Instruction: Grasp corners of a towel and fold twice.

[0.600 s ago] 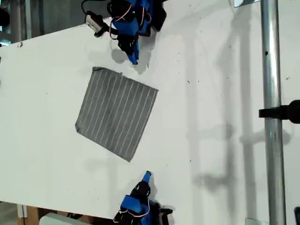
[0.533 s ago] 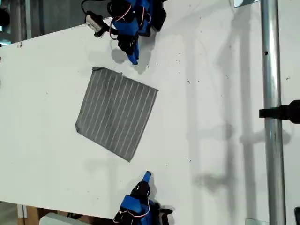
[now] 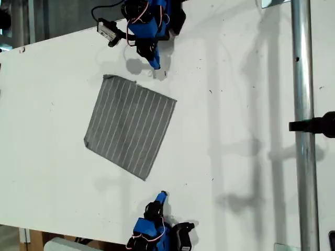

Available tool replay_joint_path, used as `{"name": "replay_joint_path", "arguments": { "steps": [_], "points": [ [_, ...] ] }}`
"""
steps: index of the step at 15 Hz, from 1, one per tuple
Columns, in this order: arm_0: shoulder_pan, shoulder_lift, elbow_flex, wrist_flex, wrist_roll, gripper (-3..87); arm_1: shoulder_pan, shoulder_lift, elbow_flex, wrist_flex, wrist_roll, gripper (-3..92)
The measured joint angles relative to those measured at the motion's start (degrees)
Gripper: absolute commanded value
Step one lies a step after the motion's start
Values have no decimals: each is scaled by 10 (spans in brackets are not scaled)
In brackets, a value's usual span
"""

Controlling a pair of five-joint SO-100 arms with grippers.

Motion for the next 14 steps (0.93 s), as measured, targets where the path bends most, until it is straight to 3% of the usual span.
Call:
{"name": "replay_joint_path", "arguments": {
  "steps": [10, 14],
  "points": [
    [-23, 0, -16, 25, -40, -29, -24, -22, -68, 6, -11, -3],
    [-23, 0, -17, 26, -53, -29, -20, -296, -262, -14, -85, -3]
  ]
}}
